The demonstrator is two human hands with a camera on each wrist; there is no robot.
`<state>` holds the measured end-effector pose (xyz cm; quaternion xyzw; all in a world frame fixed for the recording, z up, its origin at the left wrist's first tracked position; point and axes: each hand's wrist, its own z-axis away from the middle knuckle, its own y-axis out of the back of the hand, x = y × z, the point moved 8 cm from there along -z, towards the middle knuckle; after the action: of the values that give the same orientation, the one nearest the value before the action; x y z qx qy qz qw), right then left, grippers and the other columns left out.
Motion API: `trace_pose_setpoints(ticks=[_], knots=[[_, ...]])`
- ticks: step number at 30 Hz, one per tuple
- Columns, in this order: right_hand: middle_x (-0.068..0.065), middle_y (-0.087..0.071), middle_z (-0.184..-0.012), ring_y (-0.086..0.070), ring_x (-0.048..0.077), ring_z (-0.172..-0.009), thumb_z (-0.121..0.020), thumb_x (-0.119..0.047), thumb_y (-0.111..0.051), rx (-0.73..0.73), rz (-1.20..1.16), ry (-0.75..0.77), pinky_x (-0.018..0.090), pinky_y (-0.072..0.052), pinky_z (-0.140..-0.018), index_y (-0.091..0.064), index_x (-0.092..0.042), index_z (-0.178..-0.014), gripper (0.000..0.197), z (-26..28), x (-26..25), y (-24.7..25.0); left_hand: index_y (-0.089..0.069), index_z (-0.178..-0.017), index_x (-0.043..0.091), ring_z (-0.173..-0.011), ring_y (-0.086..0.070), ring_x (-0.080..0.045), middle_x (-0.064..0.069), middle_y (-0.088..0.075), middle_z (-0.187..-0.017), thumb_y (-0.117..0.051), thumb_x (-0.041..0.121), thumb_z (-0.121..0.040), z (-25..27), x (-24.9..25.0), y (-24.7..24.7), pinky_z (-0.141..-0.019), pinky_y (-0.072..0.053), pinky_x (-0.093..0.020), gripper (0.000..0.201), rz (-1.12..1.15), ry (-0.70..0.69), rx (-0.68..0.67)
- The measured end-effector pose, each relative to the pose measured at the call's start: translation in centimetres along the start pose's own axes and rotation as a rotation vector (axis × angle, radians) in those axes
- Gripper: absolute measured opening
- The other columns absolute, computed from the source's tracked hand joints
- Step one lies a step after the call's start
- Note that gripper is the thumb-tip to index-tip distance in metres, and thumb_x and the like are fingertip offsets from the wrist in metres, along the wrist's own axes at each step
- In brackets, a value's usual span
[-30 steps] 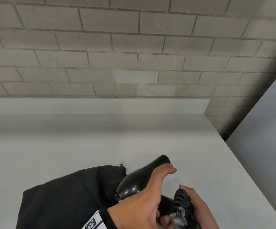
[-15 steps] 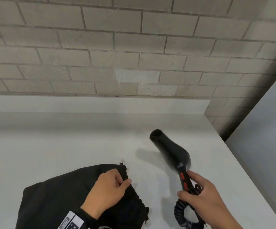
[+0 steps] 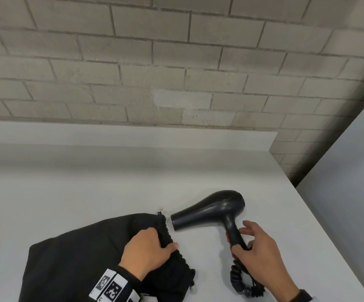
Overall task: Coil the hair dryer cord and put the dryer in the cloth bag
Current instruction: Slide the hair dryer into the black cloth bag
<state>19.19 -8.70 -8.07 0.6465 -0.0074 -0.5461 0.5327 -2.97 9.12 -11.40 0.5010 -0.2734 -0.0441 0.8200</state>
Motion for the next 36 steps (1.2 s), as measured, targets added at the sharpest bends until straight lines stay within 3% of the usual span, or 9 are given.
trace_pose_setpoints(ticks=[3,6,10,13,17,22,27,31,36], knots=[[-0.014,-0.064,-0.106,-0.068,0.005,-0.077,-0.075,-0.045,-0.073,-0.006,0.054,-0.039,0.025,-0.053,-0.071,-0.049,-0.023,-0.123,0.058,0.3,0.4,-0.2,-0.041,-0.063,0.023,-0.053,-0.047,-0.008,0.007,-0.048,-0.059,-0.059,0.059,-0.081,-0.1,0.0,-0.1,-0.055,-0.042,-0.023,0.044,0.001,-0.012,-0.004],[-0.013,-0.069,-0.091,-0.067,0.004,-0.079,-0.065,-0.063,-0.075,-0.131,0.017,-0.119,0.024,-0.05,-0.071,-0.053,-0.027,-0.108,0.06,0.5,1.4,-0.3,-0.048,-0.075,0.022,-0.061,-0.051,-0.006,0.006,-0.057,-0.072,-0.058,0.038,-0.088,0.2,0.1,0.1,-0.055,-0.04,-0.018,0.024,0.069,-0.035,-0.009],[-0.002,-0.076,-0.091,-0.072,0.009,-0.084,-0.055,-0.035,-0.093,-0.373,-0.235,-0.145,0.023,-0.052,-0.078,-0.064,-0.031,-0.106,0.058,1.0,1.9,-0.4,-0.05,-0.081,0.012,-0.06,-0.047,-0.009,0.002,-0.054,-0.072,-0.057,0.022,-0.09,0.2,0.0,1.0,-0.057,-0.042,-0.021,0.015,0.229,-0.093,0.024],[0.003,-0.076,-0.097,-0.068,0.019,-0.1,-0.053,-0.02,-0.094,-0.48,-0.29,-0.089,0.03,-0.052,-0.091,-0.067,-0.029,-0.112,0.065,1.0,1.9,-0.5,-0.052,-0.094,0.012,-0.068,-0.06,-0.016,-0.002,-0.061,-0.079,-0.059,0.016,-0.092,0.2,-0.2,1.8,-0.064,-0.051,-0.025,0.009,0.277,-0.126,0.027],[0.014,-0.074,-0.103,-0.067,0.03,-0.103,-0.052,-0.013,-0.091,-0.57,-0.369,-0.072,0.034,-0.051,-0.093,-0.072,-0.016,-0.112,0.063,0.9,2.3,-1.0,-0.039,-0.105,0.021,-0.059,-0.052,-0.01,-0.002,-0.056,-0.076,-0.059,0.007,-0.091,0.5,0.0,2.8,-0.06,-0.05,-0.024,0.029,0.326,-0.18,0.022],[0.015,-0.073,-0.099,-0.068,0.032,-0.101,-0.049,-0.019,-0.094,-0.533,-0.385,-0.082,0.043,-0.049,-0.097,-0.073,-0.019,-0.105,0.06,1.8,2.3,-1.4,-0.056,-0.111,0.027,-0.058,-0.05,-0.006,0.007,-0.055,-0.076,-0.056,0.008,-0.091,0.9,0.4,3.5,-0.058,-0.047,-0.017,0.027,0.232,-0.216,-0.002],[0.005,-0.077,-0.092,-0.072,0.019,-0.088,-0.062,0.0,-0.087,-0.401,-0.381,-0.029,0.024,-0.05,-0.081,-0.073,-0.024,-0.103,0.05,3.4,-0.1,-0.3,-0.048,-0.139,0.023,-0.076,-0.05,-0.005,0.0,-0.06,-0.115,-0.053,0.014,-0.094,1.2,1.1,4.2,-0.075,-0.04,-0.011,0.046,0.159,-0.211,-0.003],[0.002,-0.077,-0.09,-0.073,0.017,-0.083,-0.061,0.003,-0.086,-0.336,-0.373,0.049,0.018,-0.052,-0.075,-0.072,-0.031,-0.101,0.054,4.9,-2.9,1.2,-0.042,-0.142,0.017,-0.078,-0.056,-0.007,0.005,-0.057,-0.101,-0.052,0.014,-0.094,1.3,2.3,5.9,-0.077,-0.047,-0.016,0.049,0.139,-0.232,0.037],[-0.002,-0.077,-0.089,-0.072,0.017,-0.075,-0.059,-0.006,-0.087,-0.374,-0.324,0.095,0.023,-0.057,-0.076,-0.072,-0.04,-0.099,0.054,6.9,-5.1,0.4,-0.038,-0.148,0.018,-0.081,-0.059,-0.009,-0.002,-0.063,-0.111,-0.05,0.015,-0.096,1.8,4.7,9.4,-0.078,-0.045,-0.015,0.053,0.194,-0.318,0.224]])
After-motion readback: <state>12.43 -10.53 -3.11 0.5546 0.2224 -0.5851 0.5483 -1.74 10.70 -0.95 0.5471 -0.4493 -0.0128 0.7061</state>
